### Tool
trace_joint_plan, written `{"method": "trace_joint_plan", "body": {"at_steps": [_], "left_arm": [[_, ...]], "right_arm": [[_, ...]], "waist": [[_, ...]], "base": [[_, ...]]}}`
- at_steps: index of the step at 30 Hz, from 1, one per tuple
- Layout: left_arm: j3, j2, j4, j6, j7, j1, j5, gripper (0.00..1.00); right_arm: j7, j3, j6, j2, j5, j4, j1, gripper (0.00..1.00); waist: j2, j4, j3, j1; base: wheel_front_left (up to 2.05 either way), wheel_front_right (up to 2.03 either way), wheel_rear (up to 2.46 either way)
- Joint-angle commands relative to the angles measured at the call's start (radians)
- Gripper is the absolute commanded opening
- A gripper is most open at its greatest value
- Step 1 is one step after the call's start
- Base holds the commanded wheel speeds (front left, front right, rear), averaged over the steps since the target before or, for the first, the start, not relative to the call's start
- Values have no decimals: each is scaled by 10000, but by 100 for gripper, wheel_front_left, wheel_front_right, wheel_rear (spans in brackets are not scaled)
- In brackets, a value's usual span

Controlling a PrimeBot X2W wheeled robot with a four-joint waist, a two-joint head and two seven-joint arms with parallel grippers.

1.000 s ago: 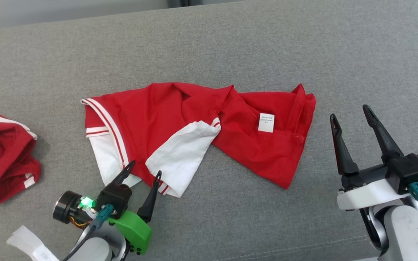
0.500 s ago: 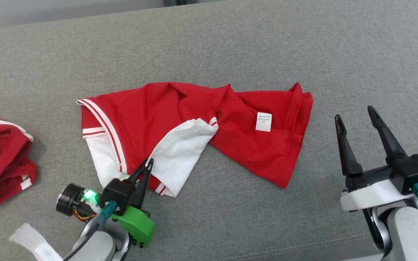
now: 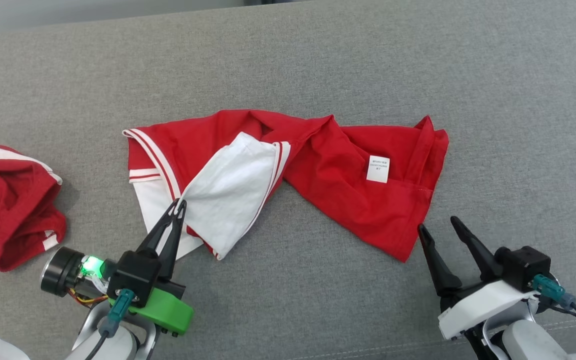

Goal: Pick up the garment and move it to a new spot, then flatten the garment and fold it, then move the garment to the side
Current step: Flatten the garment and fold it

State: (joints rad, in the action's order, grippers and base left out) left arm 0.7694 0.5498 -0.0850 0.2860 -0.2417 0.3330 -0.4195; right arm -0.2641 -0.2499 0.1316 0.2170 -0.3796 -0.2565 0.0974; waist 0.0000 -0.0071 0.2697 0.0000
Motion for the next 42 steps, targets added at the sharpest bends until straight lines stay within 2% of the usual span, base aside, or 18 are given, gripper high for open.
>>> {"method": "trace_joint_plan", "body": {"at_steps": [1,6,15,23,33,34,35,36,37,38,42], "left_arm": [[-43,57,110,97,14,-177,82,0],[-27,120,296,177,91,-181,97,0],[132,-144,201,186,71,41,124,0],[216,-271,39,61,21,198,109,0],[270,-515,-198,-37,-70,434,114,0],[270,-520,-225,-39,-82,457,122,0],[273,-528,-253,-41,-75,470,129,0],[281,-538,-285,-52,-87,478,130,0],[286,-545,-309,-64,-95,484,126,0],[288,-553,-338,-76,-106,495,126,0],[236,-533,-428,-49,-138,526,112,0]], "right_arm": [[-3,-32,-17,59,-369,-104,271,100],[-3,-396,-15,111,-1809,-562,785,100],[-3,-1330,-14,791,-3856,-582,1203,100],[-3,-1758,-14,1075,-4859,-818,1594,100],[-3,-1737,-14,1314,-5816,-816,1958,100],[-3,-1685,-14,1359,-5879,-782,2020,92],[-3,-1681,-14,1403,-5945,-775,2047,55],[-3,-1684,-14,1437,-6015,-767,2061,38],[-3,-1657,-14,1448,-6080,-761,2080,8],[-3,-1631,-14,1476,-6128,-719,2110,0],[-3,-1465,-14,1614,-6266,-435,2069,0]], "waist": [[0,35,35,0],[0,148,106,0],[0,411,114,0],[0,636,206,0],[0,891,402,0],[0,899,428,0],[0,906,442,0],[0,912,456,0],[0,916,462,0],[0,919,463,0],[0,902,430,0]], "base": [[0,0,0],[0,0,0],[0,0,0],[0,0,0],[0,0,0],[0,0,0],[0,0,0],[0,0,0],[0,0,0],[0,0,0],[0,0,0]]}}
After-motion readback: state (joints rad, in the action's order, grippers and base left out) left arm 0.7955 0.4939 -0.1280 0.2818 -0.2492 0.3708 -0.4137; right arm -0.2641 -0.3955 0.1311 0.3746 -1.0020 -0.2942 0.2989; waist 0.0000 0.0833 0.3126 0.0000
